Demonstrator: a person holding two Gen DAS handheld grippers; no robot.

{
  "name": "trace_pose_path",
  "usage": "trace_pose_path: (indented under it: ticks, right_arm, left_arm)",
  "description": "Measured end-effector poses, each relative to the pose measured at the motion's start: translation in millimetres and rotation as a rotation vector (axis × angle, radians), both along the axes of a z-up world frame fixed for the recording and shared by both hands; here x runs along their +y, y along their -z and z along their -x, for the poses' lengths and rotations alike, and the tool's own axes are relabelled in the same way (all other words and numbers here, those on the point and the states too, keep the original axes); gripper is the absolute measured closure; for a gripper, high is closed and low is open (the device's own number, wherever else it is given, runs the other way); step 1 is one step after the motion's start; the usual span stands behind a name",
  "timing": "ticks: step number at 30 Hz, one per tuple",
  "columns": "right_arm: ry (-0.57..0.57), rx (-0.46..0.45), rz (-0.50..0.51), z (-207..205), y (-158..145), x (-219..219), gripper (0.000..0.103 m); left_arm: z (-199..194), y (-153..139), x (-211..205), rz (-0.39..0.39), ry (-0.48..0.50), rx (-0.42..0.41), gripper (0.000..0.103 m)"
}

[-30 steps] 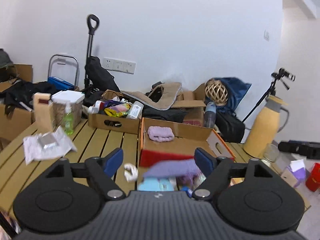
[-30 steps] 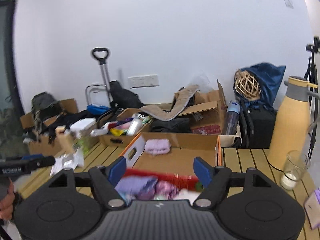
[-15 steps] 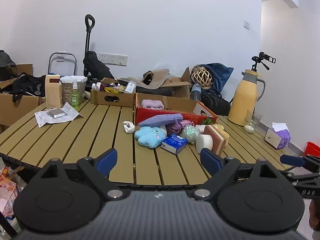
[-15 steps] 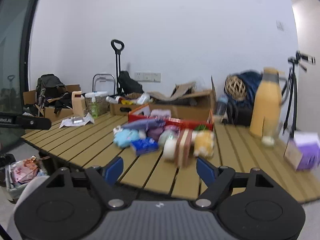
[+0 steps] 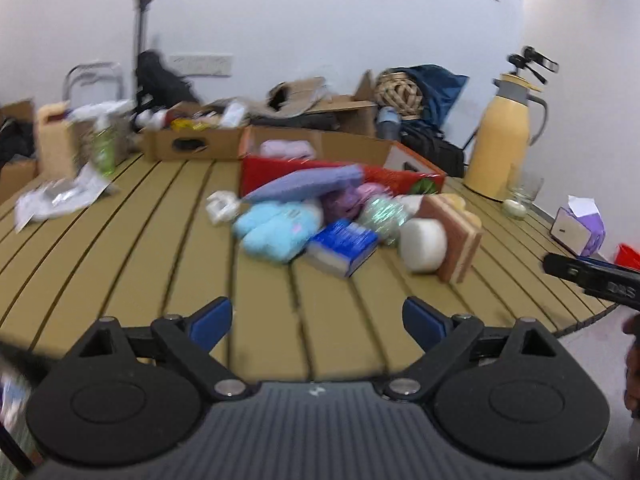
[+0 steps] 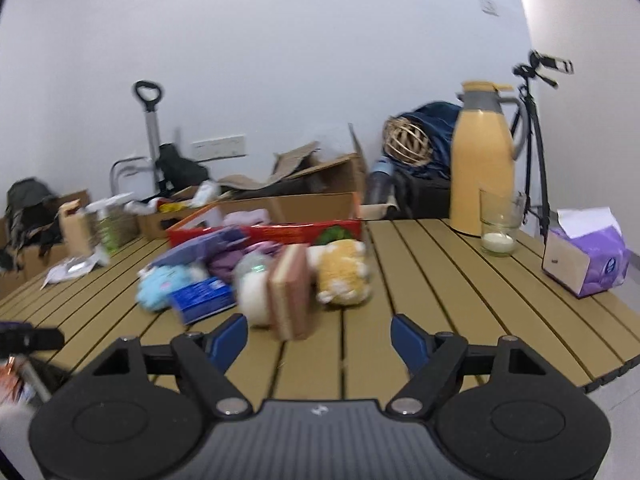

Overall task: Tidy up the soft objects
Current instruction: 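Reach the right tool to the white-and-yellow plush toy and grasp it, then carry the plush toy into the box and open the right tool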

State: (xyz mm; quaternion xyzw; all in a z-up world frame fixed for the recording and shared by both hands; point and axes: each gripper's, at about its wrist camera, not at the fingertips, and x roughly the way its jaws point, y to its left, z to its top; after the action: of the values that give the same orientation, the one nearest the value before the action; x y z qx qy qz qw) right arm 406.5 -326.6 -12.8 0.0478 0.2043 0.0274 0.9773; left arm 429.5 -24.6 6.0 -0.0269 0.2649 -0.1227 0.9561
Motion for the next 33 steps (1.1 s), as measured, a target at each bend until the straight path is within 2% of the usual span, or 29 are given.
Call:
trace_pose_path:
  ticks: [4, 7, 10, 13, 15, 16, 17, 18, 20, 22, 28, 31, 33]
  right_arm:
    - [0.03, 0.043, -0.072, -61.5, 11.2, -28.2, 0.027]
    - [0.0, 0.063, -0.082, -111.7, 13.8, -33.8, 0.029]
    - [-0.019, 0.111, -0.039, -160.4, 18.8, -27.4, 0.031]
    - [-0.028, 0.138, -0.036, -188.7, 32.5, -22.8, 0.035]
    - [-0.05, 0.167, -0.069, -196.0, 43.5, -26.2, 0.037]
    - [-0.072, 0.175, -0.115, -199.4, 46.3, -31.3, 0.053]
    - [-0.085, 0.183, -0.157, -202.6, 48.2, -36.7, 0.063]
    - [-0.084, 0.184, -0.199, -205.3, 48.1, -42.2, 0.062]
    - [-0.041, 0.165, -0.194, -206.6, 47.9, -50.6, 0.063]
    - [0.024, 0.154, -0.189, -204.3, 49.2, -63.0, 0.063]
    - [-0.014, 0.154, -0.248, -204.8, 56.0, -82.6, 0.06]
    - [-0.025, 0.149, -0.219, -205.2, 55.5, -79.9, 0.057]
    - [-0.029, 0.149, -0.206, -204.8, 55.3, -78.0, 0.059]
  left_arm:
    - [-48.4, -19.1, -35.1, 0.015, 0.067, -0.051, 0.012]
    - [-89.4, -35.9, -64.0, 0.041, 0.131, -0.102, 0.015]
    - [-136.0, -37.2, -96.9, -0.02, 0.141, -0.099, 0.023]
    - [-170.8, -26.0, -118.6, -0.066, 0.143, -0.076, 0.03]
    - [-190.5, -17.0, -125.0, -0.057, 0.152, -0.044, 0.035]
    - [-198.7, -12.1, -128.5, -0.046, 0.168, -0.032, 0.036]
    - [-205.6, -7.6, -130.6, -0.039, 0.179, -0.017, 0.037]
    - [-214.4, -2.5, -135.2, -0.041, 0.187, 0.01, 0.039]
    - [-226.2, 7.0, -144.3, -0.063, 0.23, 0.057, 0.045]
    - [-231.0, 11.2, -153.4, -0.064, 0.273, 0.064, 0.046]
    - [-264.5, 22.1, -180.6, -0.036, 0.41, 0.177, 0.046]
    - [-278.3, 30.4, -188.2, 0.0, 0.426, 0.248, 0.05]
    - [-284.3, 32.5, -186.3, 0.046, 0.426, 0.273, 0.053]
